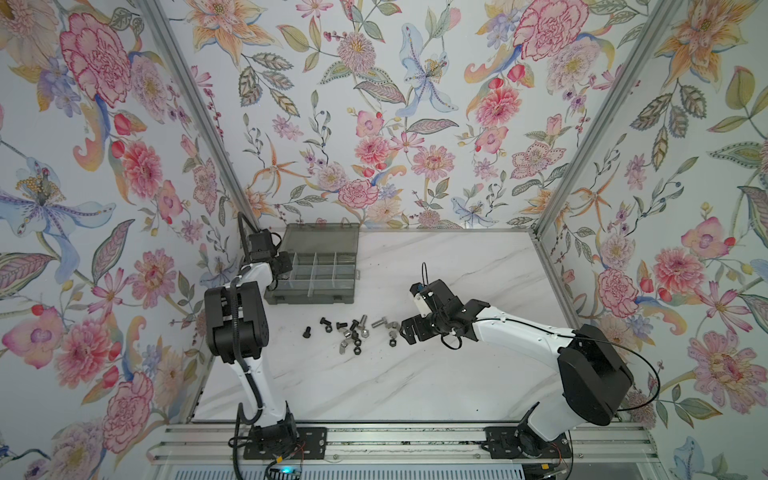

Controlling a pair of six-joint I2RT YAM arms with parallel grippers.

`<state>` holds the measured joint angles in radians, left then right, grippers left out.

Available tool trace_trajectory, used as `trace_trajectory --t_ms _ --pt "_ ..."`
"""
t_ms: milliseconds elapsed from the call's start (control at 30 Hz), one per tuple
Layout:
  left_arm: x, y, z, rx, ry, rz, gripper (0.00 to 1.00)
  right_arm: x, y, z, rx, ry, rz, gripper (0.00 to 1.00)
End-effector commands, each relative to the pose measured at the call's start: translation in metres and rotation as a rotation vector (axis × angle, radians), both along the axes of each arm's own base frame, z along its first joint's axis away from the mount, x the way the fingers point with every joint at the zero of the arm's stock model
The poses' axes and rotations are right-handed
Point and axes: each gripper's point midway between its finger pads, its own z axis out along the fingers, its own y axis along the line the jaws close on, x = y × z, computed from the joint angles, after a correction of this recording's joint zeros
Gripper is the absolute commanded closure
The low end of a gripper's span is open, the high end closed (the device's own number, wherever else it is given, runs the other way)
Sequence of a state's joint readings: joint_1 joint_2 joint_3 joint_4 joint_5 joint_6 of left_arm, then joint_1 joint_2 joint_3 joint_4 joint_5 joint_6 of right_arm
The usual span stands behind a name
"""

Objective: Sort the screws and nuts into containers
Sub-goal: 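Lower the left gripper into the compartment and open it to release the wing nut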

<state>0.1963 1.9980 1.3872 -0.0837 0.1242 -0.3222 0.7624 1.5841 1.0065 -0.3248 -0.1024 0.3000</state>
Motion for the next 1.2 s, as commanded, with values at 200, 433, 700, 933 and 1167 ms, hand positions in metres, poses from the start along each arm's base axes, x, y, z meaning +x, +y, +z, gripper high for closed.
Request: trace_trajectory --t_ms 200,433,700,933,1167 --pt "-0.005 -0.001 -0.014 -0.021 0.011 0.007 0.90 0.004 0.002 0.000 0.007 0.011 0.001 0.01" --pt "-0.009 -0.002 -0.017 -0.028 0.019 0.009 0.82 0.004 0.001 0.002 0.008 0.006 -0.001 0.01" --pt "-0.014 -0.005 -0.007 -0.037 0.000 0.006 0.85 0.003 0.000 0.003 0.011 0.007 -0.006 0.01" --pt "-0.018 -0.005 0.007 -0.029 -0.021 0.008 0.85 0.001 0.000 0.004 0.014 0.006 -0.005 0.01" --pt "-0.023 -0.006 0.003 -0.031 -0.006 0.006 0.85 -0.001 -0.003 0.004 0.012 0.004 -0.010 0.01"
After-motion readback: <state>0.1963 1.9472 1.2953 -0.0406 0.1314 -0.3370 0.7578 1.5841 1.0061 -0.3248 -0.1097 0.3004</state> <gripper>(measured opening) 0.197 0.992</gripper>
